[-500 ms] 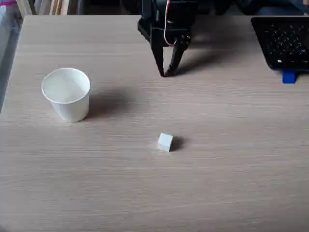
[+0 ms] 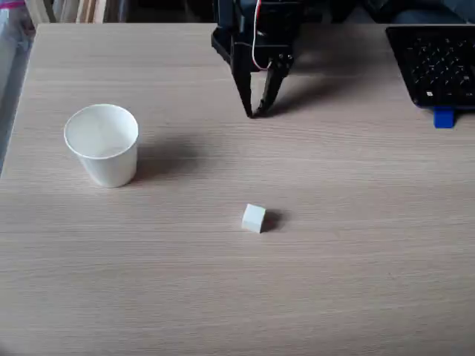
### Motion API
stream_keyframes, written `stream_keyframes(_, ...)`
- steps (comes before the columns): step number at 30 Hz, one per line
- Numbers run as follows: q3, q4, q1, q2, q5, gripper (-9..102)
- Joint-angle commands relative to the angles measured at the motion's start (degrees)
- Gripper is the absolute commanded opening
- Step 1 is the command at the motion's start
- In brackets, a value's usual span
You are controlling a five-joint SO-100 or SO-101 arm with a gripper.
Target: Grasp a block and put it in the bin.
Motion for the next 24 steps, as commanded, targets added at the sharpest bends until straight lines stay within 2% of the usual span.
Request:
stream_keyframes(1,0.9,-0.1,0.4,0.4,-0.1,6)
stream_keyframes(18,0.9,-0.1,-0.3,0.4,-0.7,6)
stream_keyframes(21,0.9,0.0,-0.5,0.4,-1.2,0)
stream_keyframes(24,0.9,0.0,-0.3,0.4,-1.2,0)
